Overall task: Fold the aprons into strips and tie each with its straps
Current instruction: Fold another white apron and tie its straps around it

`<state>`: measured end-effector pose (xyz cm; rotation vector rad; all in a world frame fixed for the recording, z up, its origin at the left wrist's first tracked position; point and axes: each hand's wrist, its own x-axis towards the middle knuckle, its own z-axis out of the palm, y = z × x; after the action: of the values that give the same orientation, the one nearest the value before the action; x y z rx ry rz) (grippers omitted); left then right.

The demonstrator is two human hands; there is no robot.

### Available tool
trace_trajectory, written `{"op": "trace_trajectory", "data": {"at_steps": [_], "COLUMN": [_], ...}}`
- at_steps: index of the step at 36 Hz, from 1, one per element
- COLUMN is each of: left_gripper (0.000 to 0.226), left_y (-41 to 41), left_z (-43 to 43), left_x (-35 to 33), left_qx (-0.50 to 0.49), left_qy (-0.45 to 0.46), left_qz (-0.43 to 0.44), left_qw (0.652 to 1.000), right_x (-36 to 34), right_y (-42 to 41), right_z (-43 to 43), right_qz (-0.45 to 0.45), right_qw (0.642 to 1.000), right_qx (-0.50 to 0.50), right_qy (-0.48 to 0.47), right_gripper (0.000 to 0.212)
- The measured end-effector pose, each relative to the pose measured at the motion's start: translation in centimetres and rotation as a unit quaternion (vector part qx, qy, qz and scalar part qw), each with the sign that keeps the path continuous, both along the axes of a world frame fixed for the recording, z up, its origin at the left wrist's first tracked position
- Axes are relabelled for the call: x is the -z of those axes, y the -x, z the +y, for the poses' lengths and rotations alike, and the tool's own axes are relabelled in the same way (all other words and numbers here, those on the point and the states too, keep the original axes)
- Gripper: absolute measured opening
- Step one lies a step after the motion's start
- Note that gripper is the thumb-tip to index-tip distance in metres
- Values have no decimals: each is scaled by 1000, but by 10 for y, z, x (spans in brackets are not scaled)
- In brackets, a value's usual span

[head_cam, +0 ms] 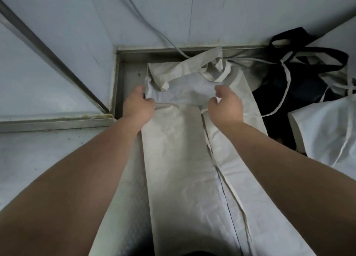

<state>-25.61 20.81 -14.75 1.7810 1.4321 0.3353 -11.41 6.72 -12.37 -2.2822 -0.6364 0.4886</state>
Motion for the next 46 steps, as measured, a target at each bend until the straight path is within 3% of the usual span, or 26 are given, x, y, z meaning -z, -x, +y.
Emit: {"op": "trace_trajectory", "data": {"at_steps": [5, 11, 13, 15, 17, 20, 24, 28, 32, 34, 37, 40, 43, 46], "left_gripper": [18, 6, 4, 13, 14, 14, 21, 26, 19, 12, 8, 18, 28, 27], "left_y": [-3, -13, -18, -20, -19, -17, -18, -18, -20, -20, -22, -31, -47, -60], "left_z": [22, 42, 52, 58, 62, 70, 72, 62, 24, 1, -34, -64, -77, -78], "left_x": [-5, 3, 3, -1, -6, -5, -3, -2, -7, -9, -5, 4, 15, 19], "left_qx": [-93, -76, -61, -4, 61, 75, 58, 14, 95, 143, 221, 241, 211, 196], "left_qy": [127, 100, 61, -20, -117, -194, -179, -218, -235, -200, -75, 13, -8, -82], "left_qz": [-96, -72, -24, 89, 182, 240, 175, 86, 13, -5, 42, 91, 98, 166], "left_qw": [983, 989, 996, 996, 974, 948, 966, 972, 967, 969, 972, 966, 972, 963], "right_x": [6, 14, 13, 13, 14, 16, 19, 24, 20, 18, 16, 19, 23, 26], "right_y": [9, 1, -4, -8, -12, -15, -19, -23, -29, -29, -26, -25, -27, -31], "right_z": [22, 34, 41, 46, 50, 54, 53, 45, 29, 18, -1, -15, -20, -22], "right_qz": [33, -17, -25, -30, -23, -10, -6, -15, -43, -37, 1, 4, 28, 40], "right_qw": [973, 937, 932, 929, 924, 915, 918, 951, 982, 985, 977, 958, 958, 960], "right_qx": [-185, -270, -275, -280, -293, -316, -321, -264, -154, -133, -154, -216, -236, -243], "right_qy": [134, 222, 234, 241, 245, 249, 233, 163, 101, 101, 146, 188, 158, 133], "right_gripper": [45, 43, 46, 44, 40, 31, 27, 25, 31, 28, 24, 47, 66, 71]}}
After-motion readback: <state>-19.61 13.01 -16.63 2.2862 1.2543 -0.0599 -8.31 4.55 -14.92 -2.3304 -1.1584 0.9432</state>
